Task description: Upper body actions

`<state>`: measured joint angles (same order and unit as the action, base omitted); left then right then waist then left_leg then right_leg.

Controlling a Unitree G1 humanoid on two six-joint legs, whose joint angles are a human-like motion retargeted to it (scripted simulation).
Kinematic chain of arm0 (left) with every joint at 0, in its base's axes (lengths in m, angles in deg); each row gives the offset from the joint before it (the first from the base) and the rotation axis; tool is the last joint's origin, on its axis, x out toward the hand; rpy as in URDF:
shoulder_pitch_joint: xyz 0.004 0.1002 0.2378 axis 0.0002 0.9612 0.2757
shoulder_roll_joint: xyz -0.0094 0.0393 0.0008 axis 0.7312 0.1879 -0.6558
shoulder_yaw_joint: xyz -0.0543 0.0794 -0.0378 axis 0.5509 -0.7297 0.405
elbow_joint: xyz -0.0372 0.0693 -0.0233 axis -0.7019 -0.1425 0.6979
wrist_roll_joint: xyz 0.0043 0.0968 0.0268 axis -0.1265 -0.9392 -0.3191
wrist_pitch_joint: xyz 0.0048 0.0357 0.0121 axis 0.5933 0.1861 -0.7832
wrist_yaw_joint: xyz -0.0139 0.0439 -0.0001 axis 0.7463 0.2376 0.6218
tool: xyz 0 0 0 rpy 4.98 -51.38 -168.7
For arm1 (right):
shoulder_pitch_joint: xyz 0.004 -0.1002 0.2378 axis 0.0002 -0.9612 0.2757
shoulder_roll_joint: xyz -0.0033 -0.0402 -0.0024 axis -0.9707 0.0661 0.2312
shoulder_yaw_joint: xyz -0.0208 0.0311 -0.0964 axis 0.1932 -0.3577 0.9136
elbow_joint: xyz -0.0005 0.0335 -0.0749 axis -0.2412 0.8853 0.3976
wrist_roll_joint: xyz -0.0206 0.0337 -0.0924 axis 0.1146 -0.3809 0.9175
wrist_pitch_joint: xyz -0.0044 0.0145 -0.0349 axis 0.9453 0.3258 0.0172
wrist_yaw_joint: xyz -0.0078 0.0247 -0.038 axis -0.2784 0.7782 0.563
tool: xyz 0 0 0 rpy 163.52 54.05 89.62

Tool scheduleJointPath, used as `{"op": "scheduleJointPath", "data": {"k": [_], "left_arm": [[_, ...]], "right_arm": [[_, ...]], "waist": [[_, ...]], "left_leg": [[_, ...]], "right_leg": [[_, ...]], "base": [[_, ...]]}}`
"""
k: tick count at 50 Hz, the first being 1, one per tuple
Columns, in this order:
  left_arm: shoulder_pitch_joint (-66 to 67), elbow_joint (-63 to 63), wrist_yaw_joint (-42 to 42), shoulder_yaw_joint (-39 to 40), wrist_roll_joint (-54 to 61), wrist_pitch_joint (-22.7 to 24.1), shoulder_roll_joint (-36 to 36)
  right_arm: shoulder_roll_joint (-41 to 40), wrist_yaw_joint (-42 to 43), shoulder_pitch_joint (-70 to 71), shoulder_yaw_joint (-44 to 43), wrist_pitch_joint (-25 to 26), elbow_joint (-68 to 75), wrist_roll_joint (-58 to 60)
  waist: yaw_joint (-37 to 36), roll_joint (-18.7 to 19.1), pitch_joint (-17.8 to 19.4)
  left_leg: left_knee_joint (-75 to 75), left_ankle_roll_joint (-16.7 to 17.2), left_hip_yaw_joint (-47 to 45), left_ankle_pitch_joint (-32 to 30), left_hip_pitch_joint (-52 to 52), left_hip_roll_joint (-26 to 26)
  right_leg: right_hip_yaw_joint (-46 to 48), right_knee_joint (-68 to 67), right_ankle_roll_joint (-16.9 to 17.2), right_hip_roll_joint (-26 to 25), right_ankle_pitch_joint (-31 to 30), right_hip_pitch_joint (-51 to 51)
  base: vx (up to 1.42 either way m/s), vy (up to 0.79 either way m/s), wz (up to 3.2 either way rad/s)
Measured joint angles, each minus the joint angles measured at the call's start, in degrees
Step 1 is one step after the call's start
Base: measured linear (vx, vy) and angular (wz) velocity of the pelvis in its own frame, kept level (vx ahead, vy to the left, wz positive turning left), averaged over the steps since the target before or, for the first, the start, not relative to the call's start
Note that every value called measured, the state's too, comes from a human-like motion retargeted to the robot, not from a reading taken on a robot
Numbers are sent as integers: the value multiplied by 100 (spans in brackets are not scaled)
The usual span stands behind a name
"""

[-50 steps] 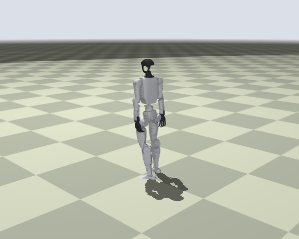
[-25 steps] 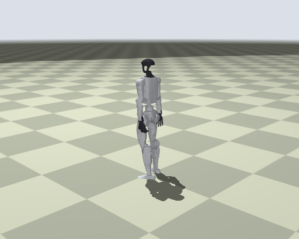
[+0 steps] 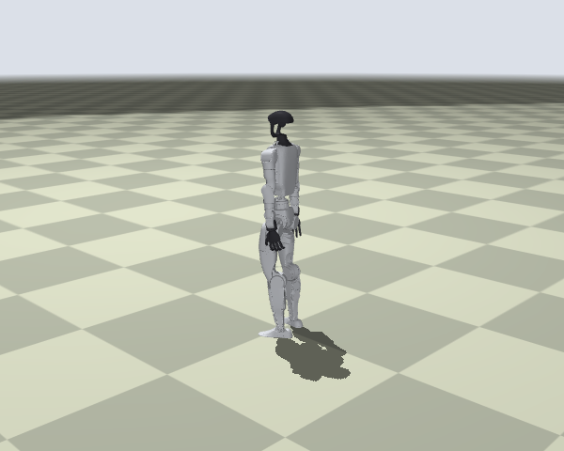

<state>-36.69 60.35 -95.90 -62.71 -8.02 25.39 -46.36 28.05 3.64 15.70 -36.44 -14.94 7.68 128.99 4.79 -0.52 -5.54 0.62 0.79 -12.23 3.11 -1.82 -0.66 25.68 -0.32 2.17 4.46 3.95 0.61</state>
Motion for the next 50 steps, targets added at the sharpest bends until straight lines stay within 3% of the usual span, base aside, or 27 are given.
{"op": "scheduleJointPath", "data": {"k": [15,25,35,40,50], "left_arm": [[86,205,74,15,96,-23,106],[339,135,-48,-63,220,38,-116],[376,238,-216,-281,-18,-119,-325],[292,200,-299,-349,-110,-119,-412],[160,110,-290,-352,-174,-120,-503]], "right_arm": [[-111,-165,229,172,-58,-146,240],[-136,-280,647,502,-125,-183,413],[-325,-408,1088,766,-148,-294,667],[-296,-312,1180,830,-99,-257,854],[-237,-242,1311,559,250,62,742]], "waist": [[417,38,-196],[1289,196,-304],[2502,630,-194],[3176,948,-44],[3963,1274,96]], "left_leg": [[-6,82,-833,299,101,290],[-80,363,-2538,629,486,593],[-14,640,-3964,950,790,675],[31,773,-4447,1063,807,691],[302,1077,-5203,1283,909,574]], "right_leg": [[-1129,-281,-82,-222,-234,794],[-2338,-405,-108,-720,-639,1485],[-4028,-273,179,-1420,-1357,1925],[-3930,-108,442,-1473,-1599,2063],[-4339,-264,592,-1693,-1765,2407]], "base": [[-12,-15,-72],[-28,-15,-149],[-24,7,-166],[-18,19,-122],[-7,19,-108]]}}
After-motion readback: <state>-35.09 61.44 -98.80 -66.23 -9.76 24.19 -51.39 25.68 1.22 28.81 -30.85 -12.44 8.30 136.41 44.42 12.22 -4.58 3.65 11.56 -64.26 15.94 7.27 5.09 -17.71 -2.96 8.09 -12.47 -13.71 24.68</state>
